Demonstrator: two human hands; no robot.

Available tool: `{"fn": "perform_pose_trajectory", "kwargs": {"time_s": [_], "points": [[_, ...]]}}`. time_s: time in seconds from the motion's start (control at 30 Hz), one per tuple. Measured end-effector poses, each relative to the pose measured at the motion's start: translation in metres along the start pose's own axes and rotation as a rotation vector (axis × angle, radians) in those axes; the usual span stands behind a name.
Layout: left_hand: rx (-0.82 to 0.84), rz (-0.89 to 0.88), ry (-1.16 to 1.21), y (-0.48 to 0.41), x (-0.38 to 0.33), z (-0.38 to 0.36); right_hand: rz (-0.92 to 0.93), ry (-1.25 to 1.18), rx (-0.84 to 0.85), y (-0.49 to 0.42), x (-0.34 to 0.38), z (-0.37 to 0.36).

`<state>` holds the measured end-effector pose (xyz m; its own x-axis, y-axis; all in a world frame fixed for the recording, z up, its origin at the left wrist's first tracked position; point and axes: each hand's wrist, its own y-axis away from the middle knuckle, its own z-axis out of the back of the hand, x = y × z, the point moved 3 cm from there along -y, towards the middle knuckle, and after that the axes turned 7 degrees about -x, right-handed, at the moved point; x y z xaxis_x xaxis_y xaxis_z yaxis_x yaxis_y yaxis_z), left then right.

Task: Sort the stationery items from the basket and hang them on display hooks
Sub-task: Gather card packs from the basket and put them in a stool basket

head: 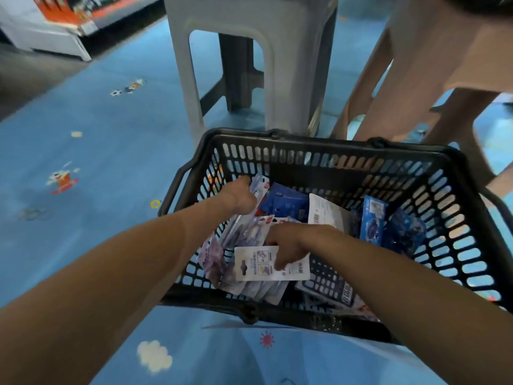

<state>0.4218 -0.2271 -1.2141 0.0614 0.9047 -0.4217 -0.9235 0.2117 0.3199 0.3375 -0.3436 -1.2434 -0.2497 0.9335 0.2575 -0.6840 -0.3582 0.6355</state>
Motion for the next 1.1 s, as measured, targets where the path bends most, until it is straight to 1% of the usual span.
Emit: {"fn": "perform_pose_trajectory", "kwargs": {"time_s": [0.1, 0.2, 0.33, 0.47, 0.53, 0.6, 0.73, 0.8, 0.83, 0.87, 0.93, 0.97, 1.0, 1.03, 1.07, 1.1], "points": [[-0.061, -0.025, 0.005, 0.004, 0.007, 0.001, -0.024, -0.108, -0.022, 0.010, -0.010, 0.004], [-0.098, -0.057, -0.013, 0.004, 0.012, 0.002, -0.083, -0.102, -0.094, 0.020, -0.025, 0.011], [-0.095, -0.052, -0.031, 0.008, 0.009, 0.008, -0.175, 0.002, -0.096, 0.039, -0.044, 0.018], [-0.118, -0.035, -0.027, 0.012, 0.006, 0.015, -0.223, 0.267, -0.063, 0.060, -0.052, 0.008], [-0.130, -0.025, -0.007, 0.012, 0.004, 0.018, -0.227, 0.309, -0.073, 0.065, -0.053, 0.004], [-0.136, -0.011, 0.014, 0.013, 0.001, 0.020, -0.253, 0.263, -0.017, 0.067, -0.055, 0.003], [-0.119, -0.015, 0.017, 0.017, -0.006, 0.018, -0.346, 0.034, 0.249, 0.073, -0.057, -0.001], [-0.120, -0.021, 0.011, 0.018, -0.008, 0.016, -0.360, -0.064, 0.306, 0.074, -0.055, -0.004], [-0.125, -0.021, 0.008, 0.019, -0.008, 0.016, -0.348, -0.068, 0.276, 0.071, -0.053, -0.004], [-0.134, -0.017, 0.001, 0.019, -0.008, 0.016, -0.333, -0.057, 0.201, 0.068, -0.051, -0.002], [-0.155, -0.001, -0.030, 0.020, -0.007, 0.016, -0.310, -0.037, -0.037, 0.058, -0.047, 0.004], [-0.160, 0.011, -0.046, 0.020, -0.006, 0.017, -0.304, -0.078, -0.161, 0.053, -0.044, 0.006], [-0.161, 0.024, -0.052, 0.020, -0.004, 0.016, -0.300, -0.177, -0.256, 0.048, -0.040, 0.008], [-0.159, 0.036, -0.053, 0.020, -0.002, 0.016, -0.302, -0.341, -0.309, 0.042, -0.034, 0.007], [-0.157, 0.043, -0.051, 0.020, -0.001, 0.015, -0.305, -0.535, -0.319, 0.036, -0.028, 0.005], [-0.153, 0.049, -0.048, 0.020, -0.001, 0.015, -0.312, -0.712, -0.288, 0.032, -0.020, 0.001]]}}
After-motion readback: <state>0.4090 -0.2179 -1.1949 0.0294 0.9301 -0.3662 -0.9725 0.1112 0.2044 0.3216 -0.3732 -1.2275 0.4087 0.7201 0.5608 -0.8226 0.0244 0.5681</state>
